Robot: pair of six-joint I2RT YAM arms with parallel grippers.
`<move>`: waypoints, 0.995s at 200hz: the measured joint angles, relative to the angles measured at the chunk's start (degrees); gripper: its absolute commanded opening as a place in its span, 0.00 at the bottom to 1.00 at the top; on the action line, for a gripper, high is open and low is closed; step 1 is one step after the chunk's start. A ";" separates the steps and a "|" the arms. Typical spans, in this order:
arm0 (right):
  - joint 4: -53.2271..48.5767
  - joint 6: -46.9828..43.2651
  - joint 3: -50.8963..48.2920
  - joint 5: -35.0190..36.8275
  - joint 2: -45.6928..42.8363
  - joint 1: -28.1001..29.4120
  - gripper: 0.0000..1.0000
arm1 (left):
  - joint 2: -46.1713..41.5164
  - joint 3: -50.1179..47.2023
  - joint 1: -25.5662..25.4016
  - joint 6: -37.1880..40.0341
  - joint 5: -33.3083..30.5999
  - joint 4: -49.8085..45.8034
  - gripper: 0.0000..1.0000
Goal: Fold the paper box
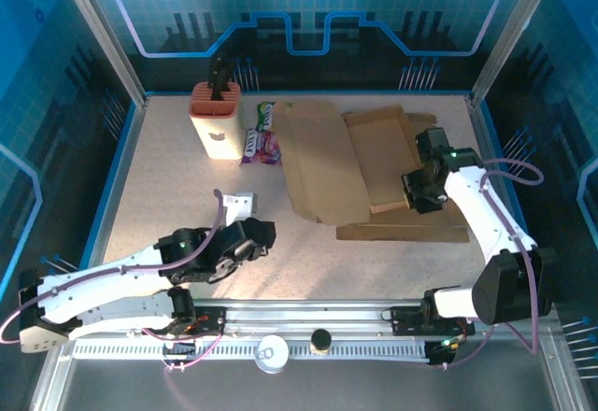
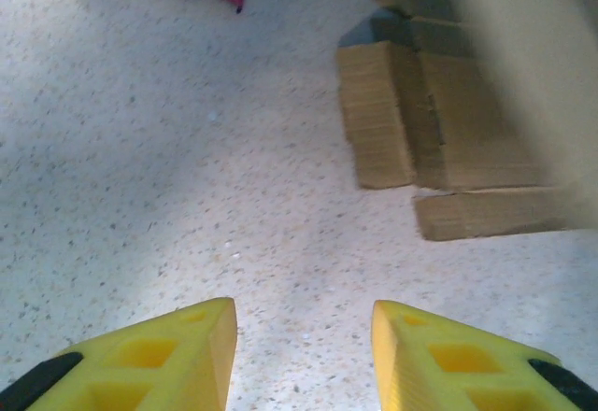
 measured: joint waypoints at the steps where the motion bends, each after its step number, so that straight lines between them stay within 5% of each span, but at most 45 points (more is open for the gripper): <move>1: 0.09 0.28 -0.17 -0.15 -0.09 0.00 0.00 | -0.02 -0.24 0.17 -0.02 0.11 0.15 0.46; 34: 2.99 10.82 -8.33 -4.90 -5.40 1.77 0.00 | -1.66 -10.19 5.77 -1.84 7.98 10.14 0.54; 69: 5.99 21.59 -15.52 -5.86 -11.45 6.05 0.00 | -1.42 -10.93 1.88 -3.43 12.70 20.50 0.56; 105: 8.11 25.94 -16.55 -5.75 -11.87 9.44 0.00 | 2.49 -7.80 -3.54 -3.41 12.92 28.57 0.58; 199: 11.39 27.78 -16.39 -4.31 -9.99 14.53 0.00 | 5.92 -2.95 -3.82 -2.95 8.92 31.76 0.61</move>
